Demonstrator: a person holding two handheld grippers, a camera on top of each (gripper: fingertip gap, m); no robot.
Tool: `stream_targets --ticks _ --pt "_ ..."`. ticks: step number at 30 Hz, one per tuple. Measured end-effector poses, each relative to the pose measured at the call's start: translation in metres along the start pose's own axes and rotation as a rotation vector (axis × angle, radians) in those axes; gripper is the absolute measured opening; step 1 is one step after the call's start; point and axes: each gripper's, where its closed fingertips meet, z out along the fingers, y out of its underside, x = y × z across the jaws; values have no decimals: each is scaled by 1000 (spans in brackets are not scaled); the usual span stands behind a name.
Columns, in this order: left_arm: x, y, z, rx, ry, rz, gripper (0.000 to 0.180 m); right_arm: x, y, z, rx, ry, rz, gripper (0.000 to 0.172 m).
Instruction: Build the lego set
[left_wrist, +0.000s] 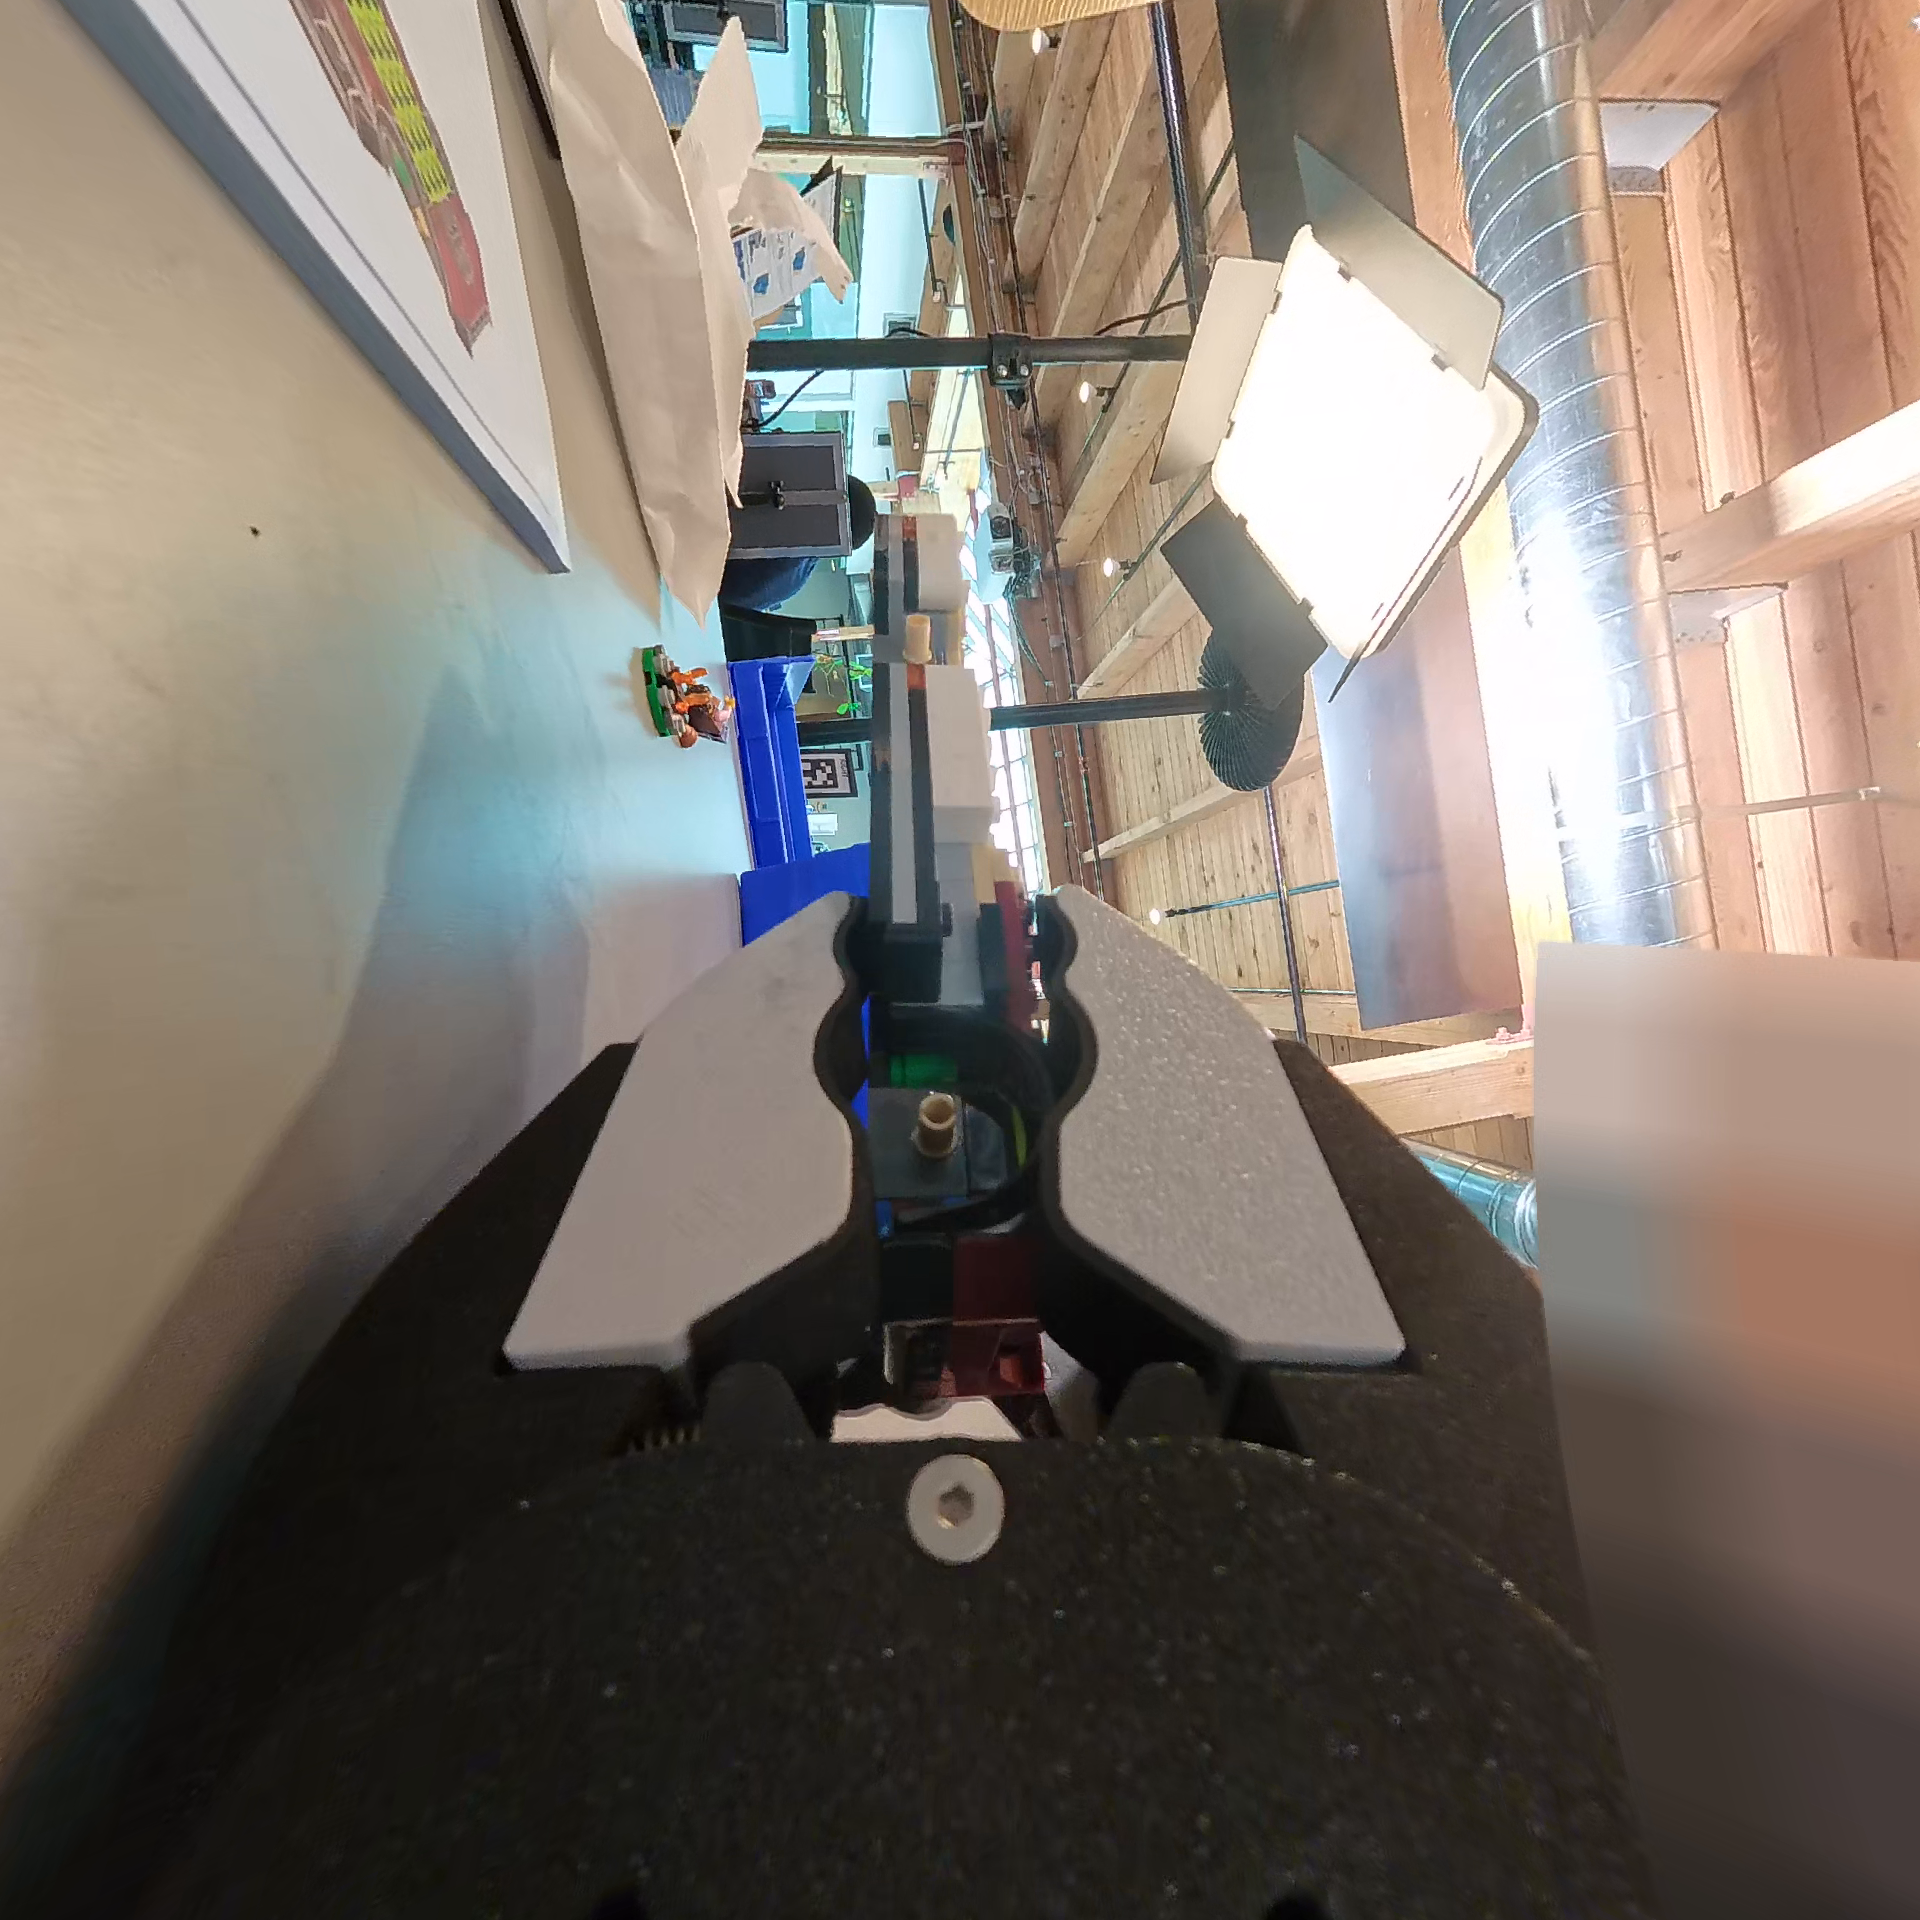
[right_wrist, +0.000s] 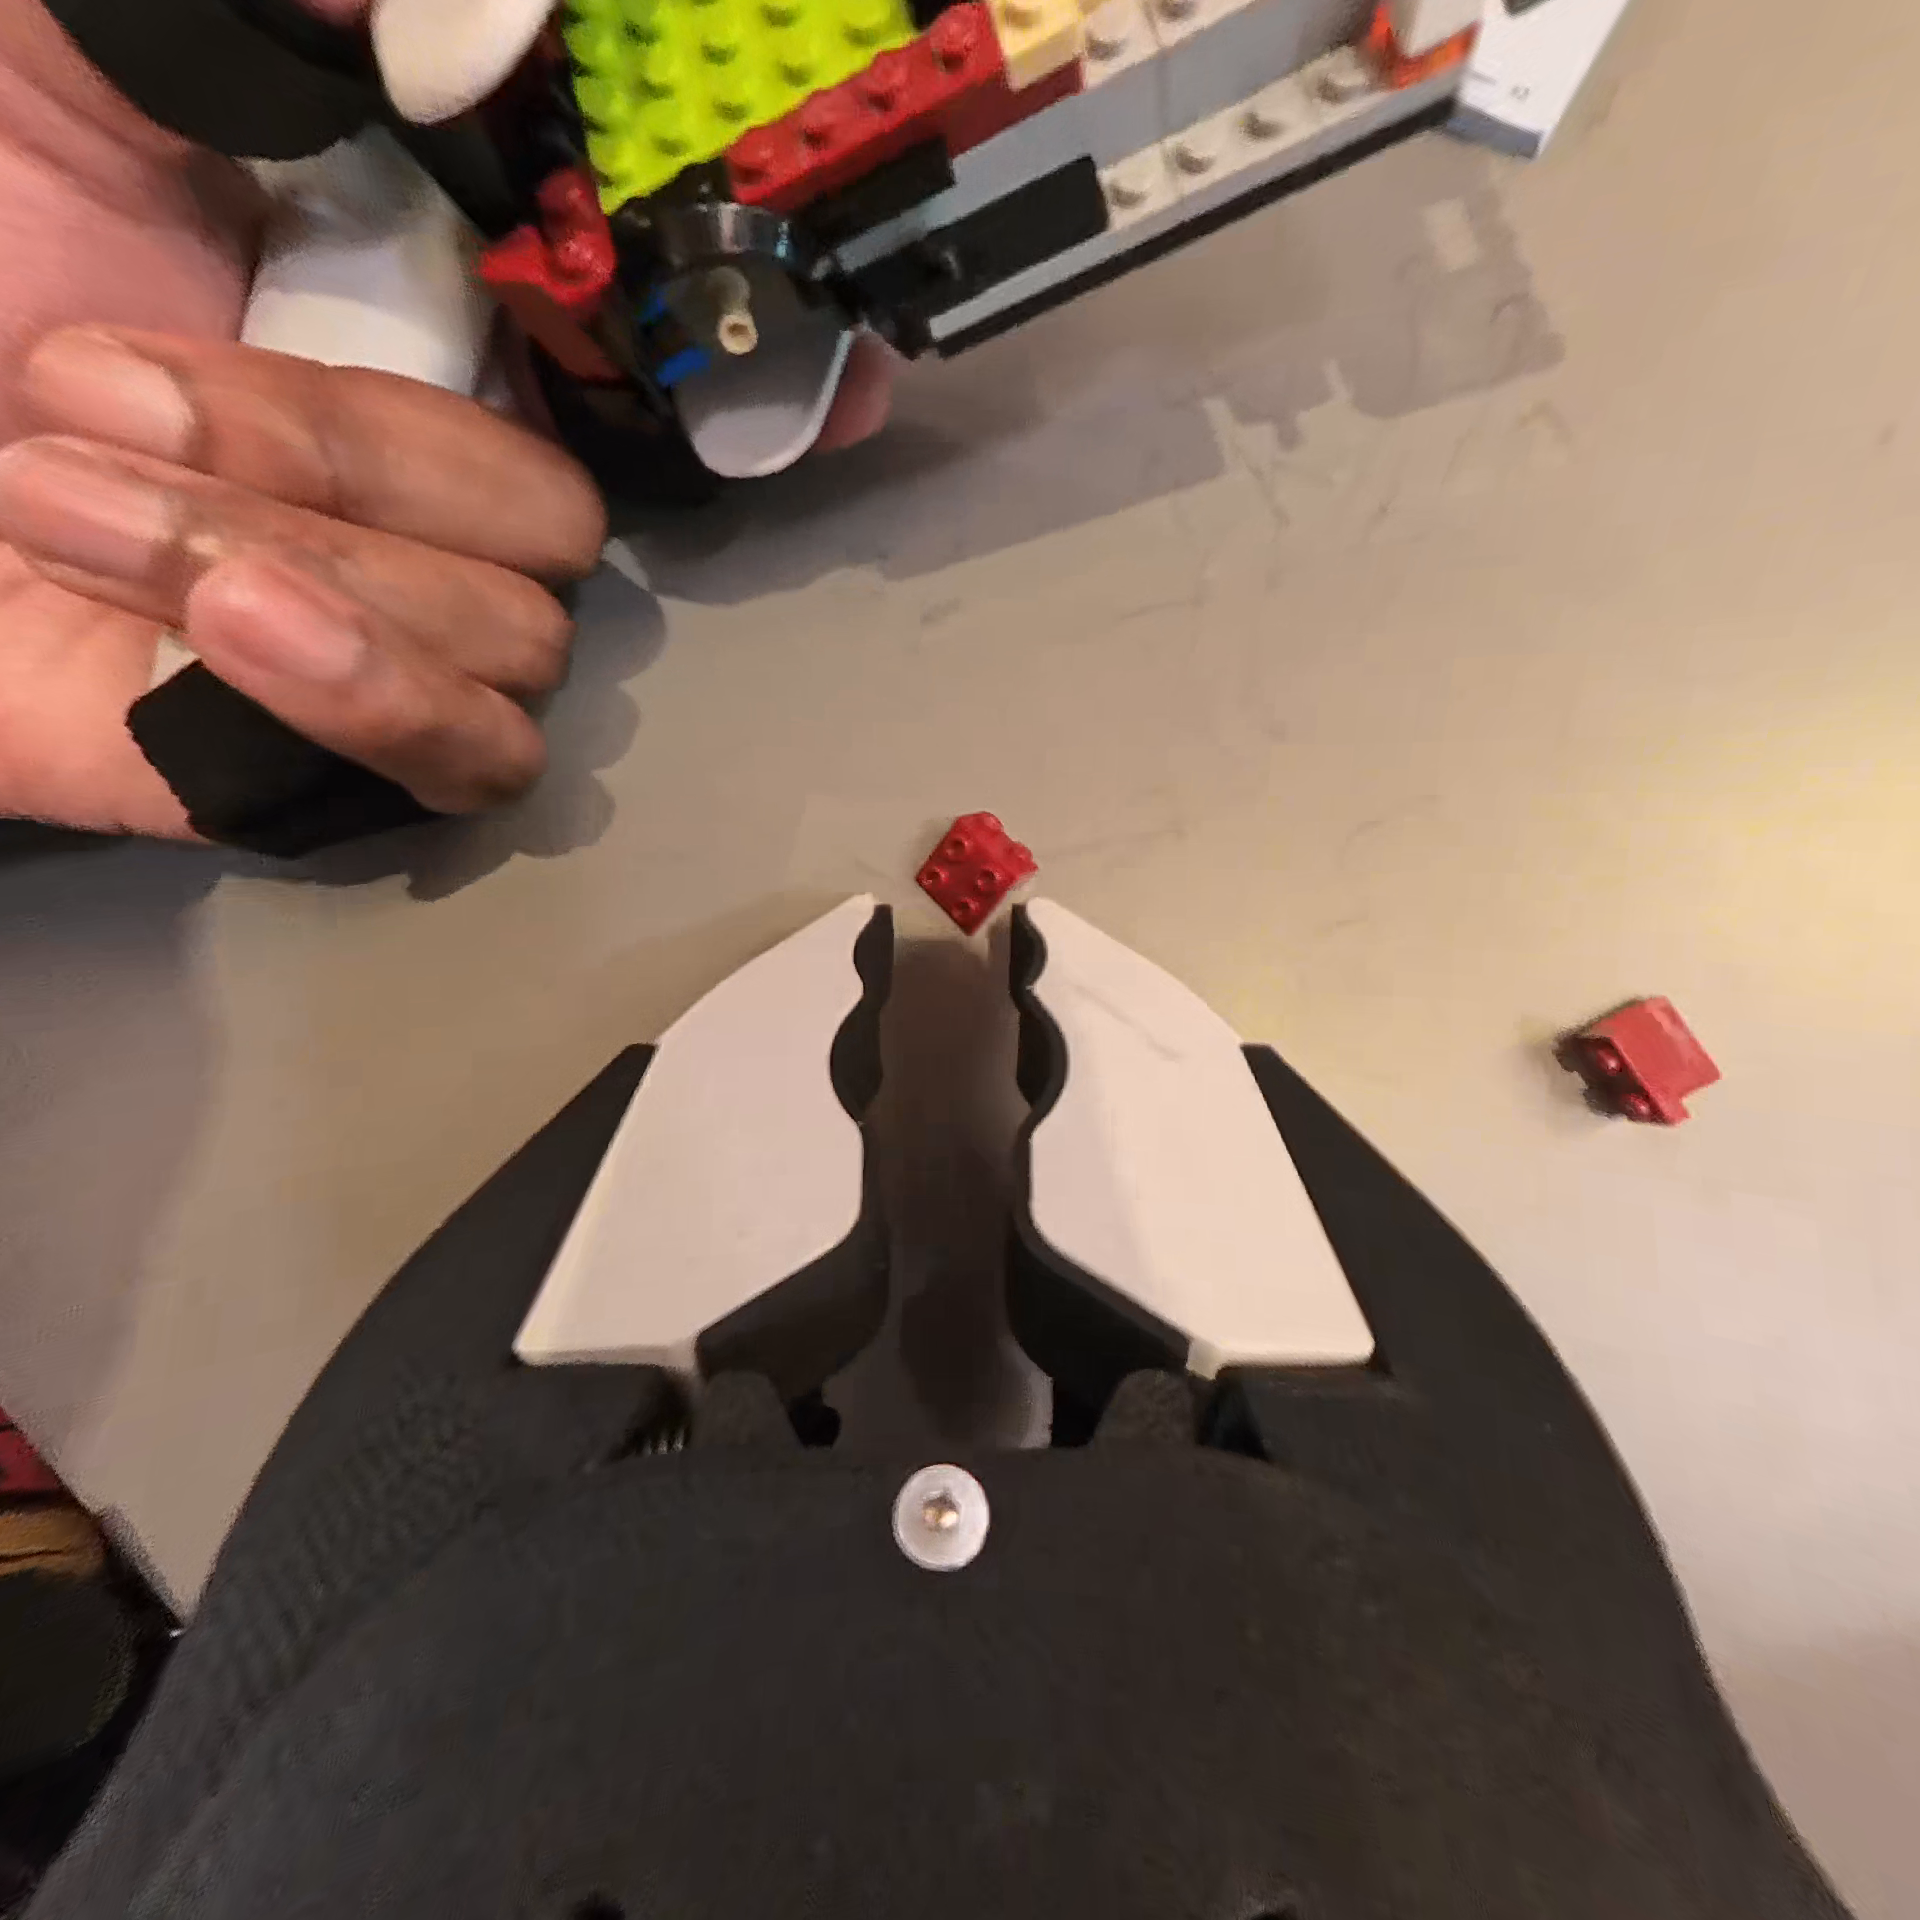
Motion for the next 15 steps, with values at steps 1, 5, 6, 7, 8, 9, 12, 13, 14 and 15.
stream_targets --ticks 1,5,6,7,8,9,12,13,14,15 --pt "0 0 0 0 0 0 31 -1 -1 2 -4 1 -11 21" --pt "2 -1 0 1 5 0 31 0 -6 10 -30 25 -75 22" --pt "3 0 0 0 6 0 31 -1 -6 12 -40 19 -96 24" --pt "3 0 0 -1 7 0 31 -3 -7 13 -47 8 -113 25" --pt "3 0 0 -2 7 0 31 -6 -8 15 -52 -7 -125 25" --pt "3 0 0 -2 7 0 31 -8 -9 16 -52 -15 -133 25" --pt "3 -1 0 -1 8 -3 30 -8 -11 18 -48 -10 -146 24" --pt "4 -1 0 -2 7 -3 30 -7 -11 18 -46 -10 -148 24" --pt "4 0 0 -2 8 -3 30 -7 -11 18 -45 -11 -149 24" --pt "4 0 0 -2 8 -3 31 -6 -11 18 -44 -12 -149 24"
